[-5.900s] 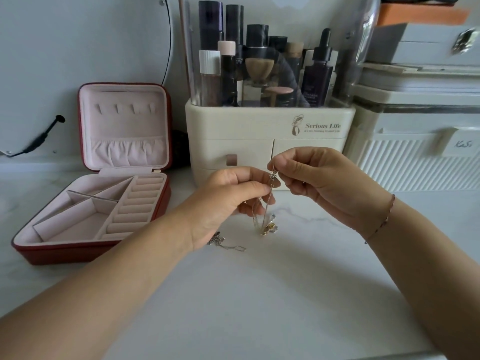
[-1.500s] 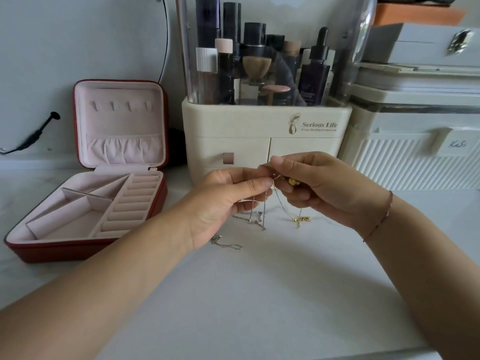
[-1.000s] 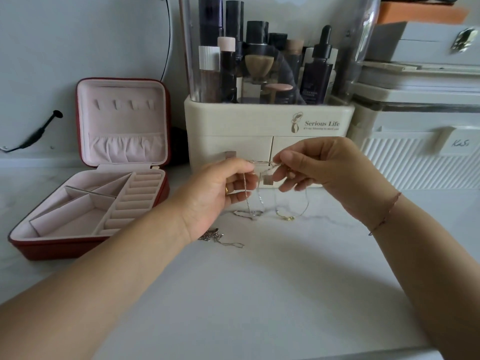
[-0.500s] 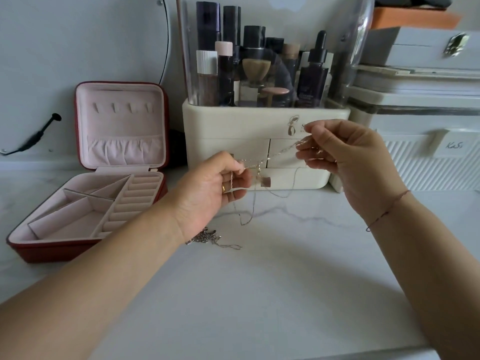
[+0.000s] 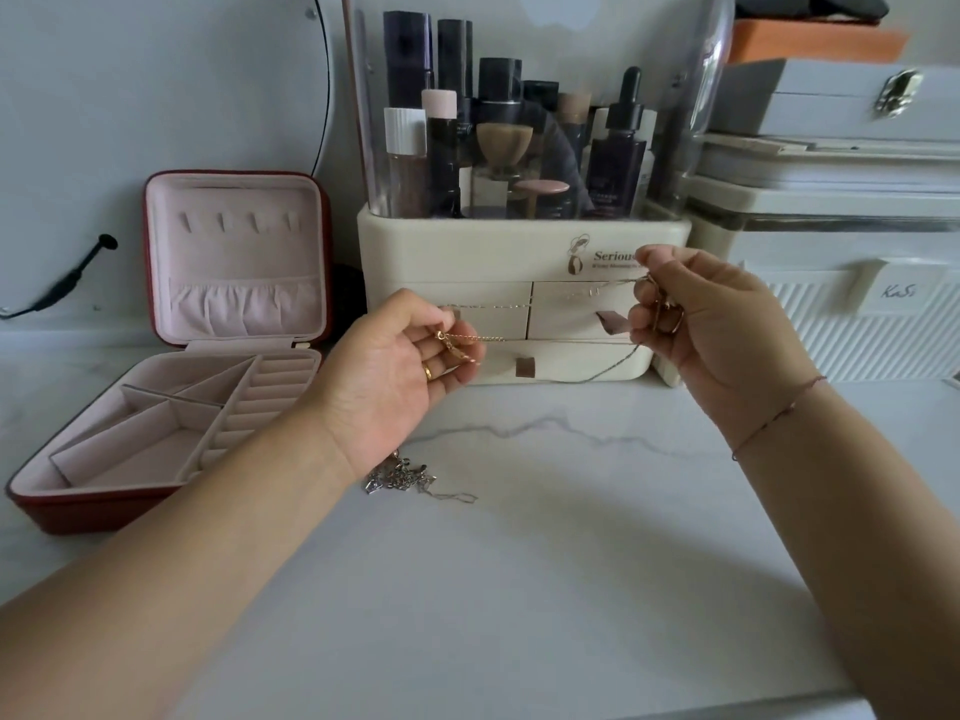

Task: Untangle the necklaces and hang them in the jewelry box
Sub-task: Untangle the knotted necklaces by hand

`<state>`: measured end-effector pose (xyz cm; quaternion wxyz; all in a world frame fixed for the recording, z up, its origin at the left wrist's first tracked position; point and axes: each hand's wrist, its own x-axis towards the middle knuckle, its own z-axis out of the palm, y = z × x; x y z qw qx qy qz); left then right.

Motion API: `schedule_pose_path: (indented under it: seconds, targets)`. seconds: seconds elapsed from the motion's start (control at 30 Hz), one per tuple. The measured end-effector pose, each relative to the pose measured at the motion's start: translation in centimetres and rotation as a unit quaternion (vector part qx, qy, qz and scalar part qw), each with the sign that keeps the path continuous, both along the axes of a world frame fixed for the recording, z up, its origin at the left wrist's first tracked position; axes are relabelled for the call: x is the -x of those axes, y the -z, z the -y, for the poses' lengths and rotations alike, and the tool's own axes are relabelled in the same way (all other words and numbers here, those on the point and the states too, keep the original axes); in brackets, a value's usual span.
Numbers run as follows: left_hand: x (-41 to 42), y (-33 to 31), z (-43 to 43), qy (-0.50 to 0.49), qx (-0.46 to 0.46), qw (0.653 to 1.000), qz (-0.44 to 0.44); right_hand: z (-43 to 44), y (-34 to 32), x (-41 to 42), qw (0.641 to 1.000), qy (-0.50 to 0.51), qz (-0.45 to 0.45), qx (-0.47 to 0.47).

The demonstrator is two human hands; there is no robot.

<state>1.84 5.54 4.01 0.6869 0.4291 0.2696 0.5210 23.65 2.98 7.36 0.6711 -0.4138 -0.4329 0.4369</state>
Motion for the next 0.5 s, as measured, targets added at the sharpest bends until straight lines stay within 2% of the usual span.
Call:
schedule_pose_path:
  seconds: [0.1,0.17,0.23,0.33,0.4,0.5]
  targets:
    - [0.1,-0.2,0.1,0.007,-0.004,1.000,0.023,0.1,-0.1,0.2,0.996,0.052,0.070,-0.026]
    - [0.1,-0.5,0.3,0.014,-0.014,1.000,0.004,0.2,-0.2,0.2,0.993,0.060,0.091,-0.037]
    - [-0.2,-0.4,0.8,0.022,-0.041,0.996,-0.073,0.3,-0.2,0.4,0.990,0.050,0.119,-0.048]
    - [-1.1,0.0,1.8,0.011,-0.121,0.969,-0.216,0.6,-0.2,0.9,0.982,0.013,0.178,-0.065]
    - [-1.6,0.3,2.4,0.000,-0.155,0.952,-0.264,0.7,-0.1,1.3,0.979,-0.027,0.190,-0.064]
    - [-1.7,0.5,2.3,-0.016,-0.159,0.934,-0.320,0.8,0.0,1.6,0.978,-0.096,0.179,-0.050]
